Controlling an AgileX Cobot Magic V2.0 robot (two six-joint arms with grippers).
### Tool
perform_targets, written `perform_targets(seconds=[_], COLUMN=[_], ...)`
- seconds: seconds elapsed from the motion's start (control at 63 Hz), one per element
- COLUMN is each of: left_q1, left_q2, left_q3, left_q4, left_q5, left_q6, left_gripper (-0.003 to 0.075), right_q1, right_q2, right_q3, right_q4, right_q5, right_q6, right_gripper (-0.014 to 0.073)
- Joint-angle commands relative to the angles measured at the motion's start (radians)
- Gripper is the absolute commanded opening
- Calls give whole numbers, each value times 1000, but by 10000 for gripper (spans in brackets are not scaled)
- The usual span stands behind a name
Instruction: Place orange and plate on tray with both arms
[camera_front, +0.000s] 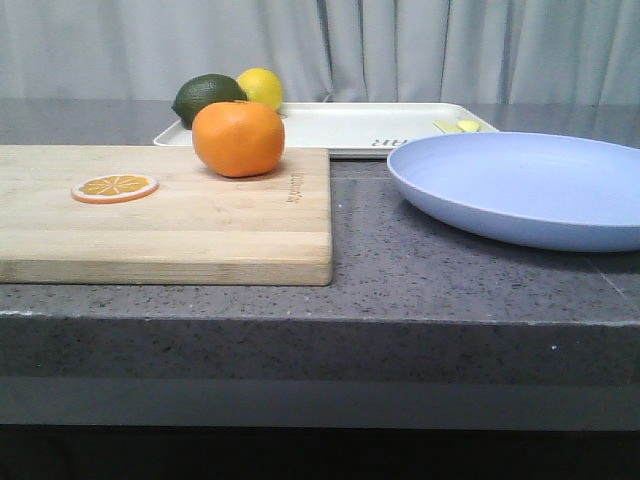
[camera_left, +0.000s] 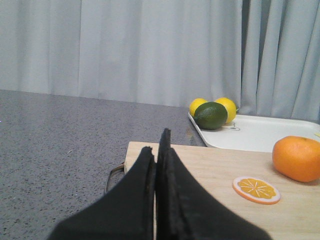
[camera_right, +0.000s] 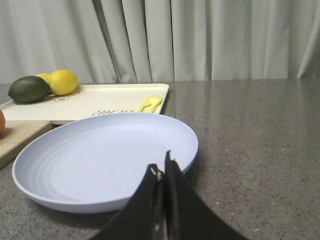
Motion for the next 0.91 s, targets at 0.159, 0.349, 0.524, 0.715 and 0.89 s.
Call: perform_targets(seconds=[0.159, 0.349, 0.524, 0.715, 0.89], left_q1=[-7, -7, -7, -7, -7], left_q2=[-4, 97, 254, 378, 415], left_q3=[-250, -525, -736, -810, -791], left_q4=[-38, -38, -32, -32, -34], left_q5=[111, 320, 545, 663, 656], left_q6=[-8, -2, -2, -1, -1], left_gripper=[-20, -20, -20, -20, -20], right_q1=[-1, -1, -1, -1, -1], right_q2=[-16, 59, 208, 385, 455], right_q3=[-217, -428, -605, -741, -738], right_q4=[-4, -56, -66, -66, -66], right_q5=[64, 277, 504, 726, 694], right_q6=[-11, -11, -11, -11, -11], right_gripper=[-64, -64, -64, -64, -64])
